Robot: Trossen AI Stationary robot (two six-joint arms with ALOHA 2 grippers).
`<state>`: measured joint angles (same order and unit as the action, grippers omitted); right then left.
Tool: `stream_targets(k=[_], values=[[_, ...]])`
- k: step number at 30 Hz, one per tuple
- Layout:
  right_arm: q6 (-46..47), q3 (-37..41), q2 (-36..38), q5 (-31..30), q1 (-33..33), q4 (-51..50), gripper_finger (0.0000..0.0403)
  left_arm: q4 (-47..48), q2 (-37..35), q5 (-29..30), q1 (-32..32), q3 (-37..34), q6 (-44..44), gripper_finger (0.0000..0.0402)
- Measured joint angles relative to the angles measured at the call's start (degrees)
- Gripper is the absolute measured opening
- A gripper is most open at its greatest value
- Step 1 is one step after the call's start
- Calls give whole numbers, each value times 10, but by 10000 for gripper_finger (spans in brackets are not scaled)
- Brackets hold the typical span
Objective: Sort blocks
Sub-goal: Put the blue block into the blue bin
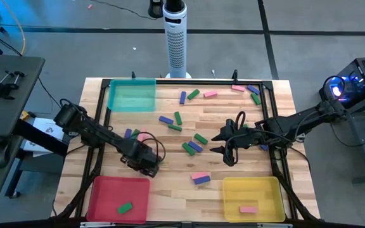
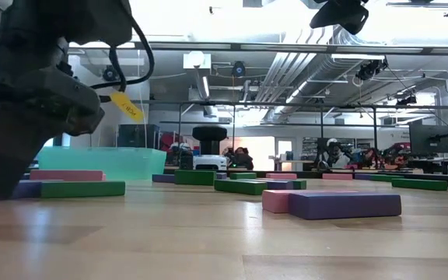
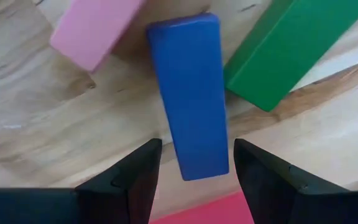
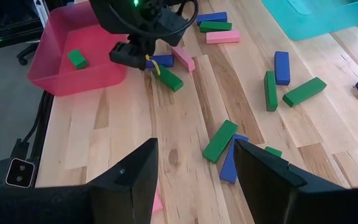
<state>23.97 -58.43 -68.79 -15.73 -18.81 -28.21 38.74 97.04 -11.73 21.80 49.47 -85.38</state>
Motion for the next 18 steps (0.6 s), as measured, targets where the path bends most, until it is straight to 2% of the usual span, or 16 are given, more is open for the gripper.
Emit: stream_targets(k=[3, 6, 10, 12, 15, 18], values=[[0, 0, 0, 0, 0, 0, 188, 13, 7, 2, -1, 0, 10, 192], [0, 0, 0, 0, 0, 0, 188, 19, 2, 12, -5, -1, 31, 169], [0, 0, 0, 0, 0, 1, 188, 37, -7, 24, -13, 7, 76, 102], [0, 0, 0, 0, 0, 1, 188, 64, -12, 47, -16, 18, 102, 62], [0, 0, 0, -1, 0, 1, 188, 122, -25, 73, -17, 55, 135, 55], [1, 0, 0, -7, 0, 2, 188, 179, -50, 95, -16, 121, 167, 55]])
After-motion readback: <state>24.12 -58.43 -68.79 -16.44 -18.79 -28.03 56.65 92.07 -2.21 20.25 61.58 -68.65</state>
